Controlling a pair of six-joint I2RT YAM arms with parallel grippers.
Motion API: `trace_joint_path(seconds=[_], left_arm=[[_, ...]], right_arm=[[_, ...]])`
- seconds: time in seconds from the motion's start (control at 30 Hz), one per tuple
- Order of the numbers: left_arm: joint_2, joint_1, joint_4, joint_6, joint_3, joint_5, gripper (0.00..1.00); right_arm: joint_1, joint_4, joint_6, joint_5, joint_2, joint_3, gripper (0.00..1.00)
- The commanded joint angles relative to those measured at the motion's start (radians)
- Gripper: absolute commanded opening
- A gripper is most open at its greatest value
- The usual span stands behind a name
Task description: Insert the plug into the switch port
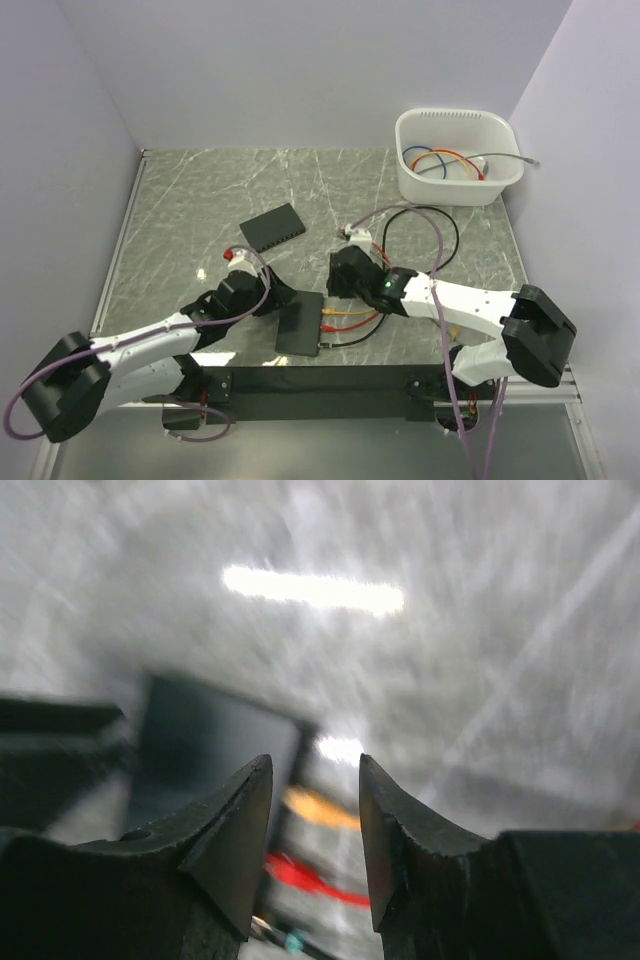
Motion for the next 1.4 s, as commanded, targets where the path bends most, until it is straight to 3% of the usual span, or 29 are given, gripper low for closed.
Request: trace_joint_path(seconds=[0.0, 0.07, 0.2, 0.47, 0.67, 0.87, 1.37], left_arm=[[-0.089, -0.004, -0.175, 0.064, 0.094, -0.075, 0.71], [-0.144, -0.001, -0.281, 0.084, 0.119, -0.13, 0.73], [-0.213, 0.006, -0.387, 0.145, 0.159, -0.207, 0.78], [-0.25, 0.045, -0.399, 0.224, 0.145, -0.296, 0.8], [-0.319, 0.046, -0.387, 0.214, 0.125, -0.406, 0.77], [-0.441, 0.046, -0.324, 0.256, 0.065, -0.409, 0.79], [-0.407, 0.046, -0.307, 0.273, 0.071, -0.369, 0.75]], right_arm=[[-0.037, -0.047, -0.111, 0.124, 0.036, 0.141, 0.48], [-0.074, -0.058, -0.16, 0.176, 0.07, 0.213, 0.48], [-0.197, -0.063, -0.233, 0.117, 0.202, 0.342, 0.47], [-0.278, -0.089, -0.327, 0.049, 0.421, 0.559, 0.47], [-0.357, -0.047, -0.342, -0.037, 0.541, 0.58, 0.44], [-0.367, -0.017, -0.347, -0.06, 0.569, 0.564, 0.43], [-0.41, -0.012, -0.349, -0.101, 0.658, 0.606, 0.44]])
